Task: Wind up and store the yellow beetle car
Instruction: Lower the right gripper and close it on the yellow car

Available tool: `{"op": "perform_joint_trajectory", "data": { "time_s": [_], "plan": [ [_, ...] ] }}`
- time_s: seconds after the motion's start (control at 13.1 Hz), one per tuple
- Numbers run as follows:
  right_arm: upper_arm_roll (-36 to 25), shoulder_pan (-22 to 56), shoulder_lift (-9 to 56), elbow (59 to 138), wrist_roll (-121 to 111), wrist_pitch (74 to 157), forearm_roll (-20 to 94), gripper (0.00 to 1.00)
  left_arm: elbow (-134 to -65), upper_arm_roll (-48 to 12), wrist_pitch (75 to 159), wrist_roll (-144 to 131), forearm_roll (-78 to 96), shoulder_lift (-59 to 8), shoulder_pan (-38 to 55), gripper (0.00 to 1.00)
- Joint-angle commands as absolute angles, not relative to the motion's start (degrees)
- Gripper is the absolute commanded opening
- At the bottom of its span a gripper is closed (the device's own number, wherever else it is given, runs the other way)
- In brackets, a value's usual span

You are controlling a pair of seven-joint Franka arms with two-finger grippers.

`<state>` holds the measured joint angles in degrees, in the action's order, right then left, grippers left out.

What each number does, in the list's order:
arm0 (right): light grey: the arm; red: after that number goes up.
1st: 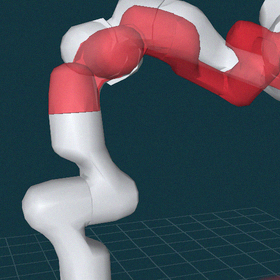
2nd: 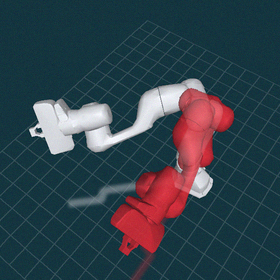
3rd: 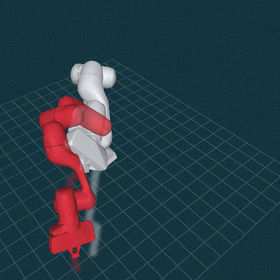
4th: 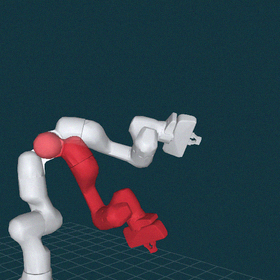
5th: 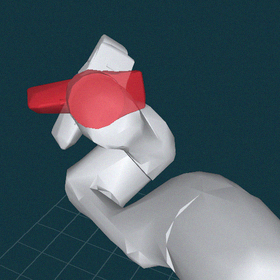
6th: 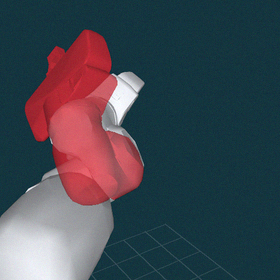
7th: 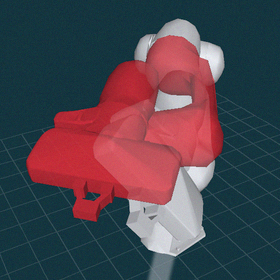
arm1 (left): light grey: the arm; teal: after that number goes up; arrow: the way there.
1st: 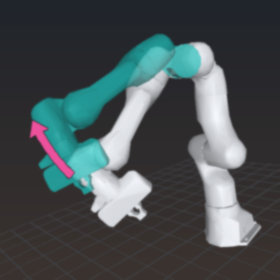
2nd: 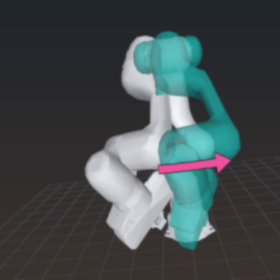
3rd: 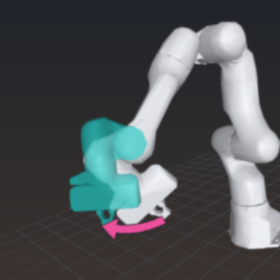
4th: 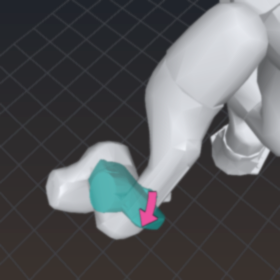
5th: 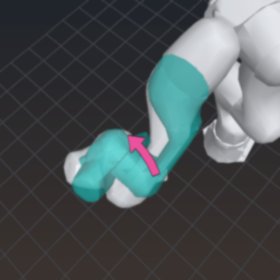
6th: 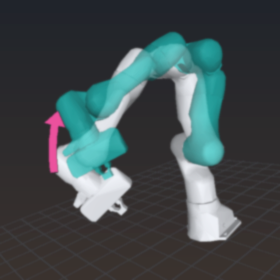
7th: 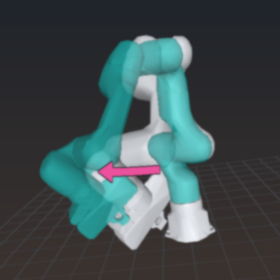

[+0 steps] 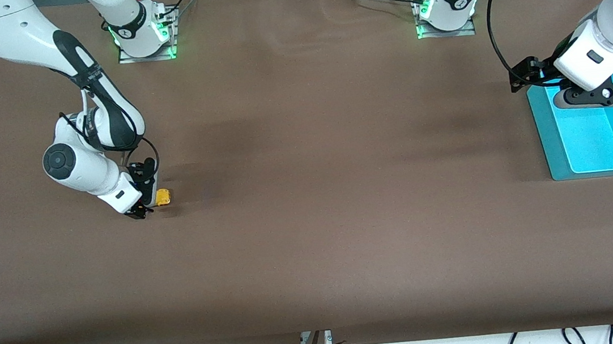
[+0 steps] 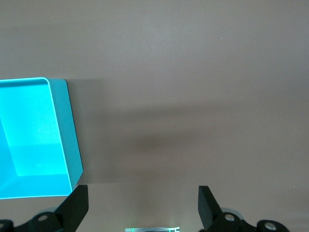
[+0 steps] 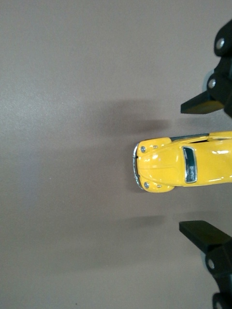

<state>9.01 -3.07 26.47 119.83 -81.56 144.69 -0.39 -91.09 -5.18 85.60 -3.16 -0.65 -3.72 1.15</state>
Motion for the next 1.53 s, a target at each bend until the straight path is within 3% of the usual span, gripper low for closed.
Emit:
{"op": "perform_joint_trajectory", "data": {
  "time_s": [0.0, 0.38, 0.46, 0.69, 0.84, 1.07, 1.22, 1.45],
  "plan": [
    [9.1, -3.5, 26.2, 120.4, -84.5, 145.5, 0.3, 0.93, -89.3, -5.1, 84.4, -3.6, 0.0, -4.5, 1.2, 1.0],
    [8.4, -4.0, 26.2, 121.0, -86.8, 145.7, 0.4, 0.9, -89.3, -5.1, 84.4, -3.6, -0.1, -4.5, 1.2, 1.0],
    [8.3, -4.0, 26.2, 121.4, -86.9, 145.8, 0.4, 0.85, -89.3, -5.1, 84.4, -3.6, 0.0, -4.5, 1.2, 1.0],
    [8.3, -4.0, 26.3, 121.8, -86.9, 146.3, 0.4, 0.55, -89.3, -5.1, 84.4, -3.6, 0.0, -4.5, 1.2, 1.0],
    [8.3, -4.0, 26.2, 122.0, -86.9, 146.5, 0.4, 0.48, -89.3, -5.1, 84.4, -3.6, 0.0, -4.5, 1.2, 1.0],
    [8.3, -4.4, 26.3, 122.0, -89.0, 146.8, 0.4, 0.46, -89.3, -5.1, 84.4, -3.6, -0.1, -4.5, 1.3, 1.0],
    [8.3, -4.5, 26.8, 121.6, -93.7, 147.0, 0.4, 0.37, -89.4, -5.1, 84.2, -3.5, 0.0, -4.5, 1.2, 1.0],
    [8.2, -4.8, 27.0, 121.6, -95.4, 147.1, 0.4, 0.37, -89.3, -5.1, 83.9, -3.4, 0.0, -4.5, 0.8, 1.0]
  ]
}}
